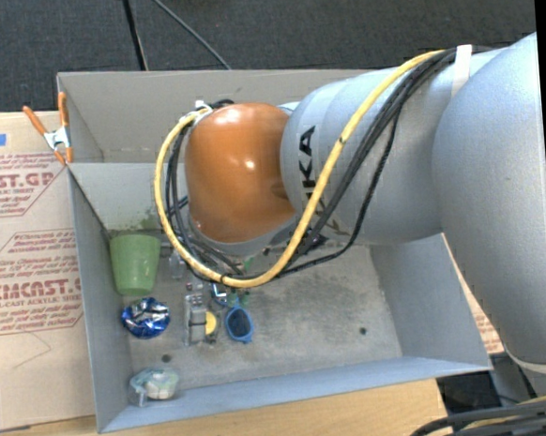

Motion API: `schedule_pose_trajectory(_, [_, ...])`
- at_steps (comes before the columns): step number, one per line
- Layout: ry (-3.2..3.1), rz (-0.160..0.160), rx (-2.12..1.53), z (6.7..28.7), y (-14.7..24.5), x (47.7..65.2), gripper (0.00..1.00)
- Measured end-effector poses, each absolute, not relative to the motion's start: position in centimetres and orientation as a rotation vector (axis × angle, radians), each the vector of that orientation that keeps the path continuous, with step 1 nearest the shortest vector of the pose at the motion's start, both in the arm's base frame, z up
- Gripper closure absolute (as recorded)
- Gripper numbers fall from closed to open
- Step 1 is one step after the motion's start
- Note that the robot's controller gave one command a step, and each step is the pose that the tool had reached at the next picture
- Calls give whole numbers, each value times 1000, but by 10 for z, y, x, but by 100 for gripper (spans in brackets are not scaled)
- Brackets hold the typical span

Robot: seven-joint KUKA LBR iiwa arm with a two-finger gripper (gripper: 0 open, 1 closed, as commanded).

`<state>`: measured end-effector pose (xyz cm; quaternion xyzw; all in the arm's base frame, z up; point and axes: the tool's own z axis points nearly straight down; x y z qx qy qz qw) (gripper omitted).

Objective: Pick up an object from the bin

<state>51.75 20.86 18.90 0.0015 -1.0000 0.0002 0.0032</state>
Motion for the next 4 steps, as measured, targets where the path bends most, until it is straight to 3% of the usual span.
schedule_pose_trajectory(1, [-3117, 3, -349, 76, 230, 534, 0])
schedule_pose_trajectory(2, [-3126, -1, -352, 83, 229, 538, 100])
schedule_pose_trajectory(3, [-3121, -9, -424, 187, 239, 545, 100])
schedule_pose_trajectory(4, [-3117, -6, -431, 219, 240, 558, 100])
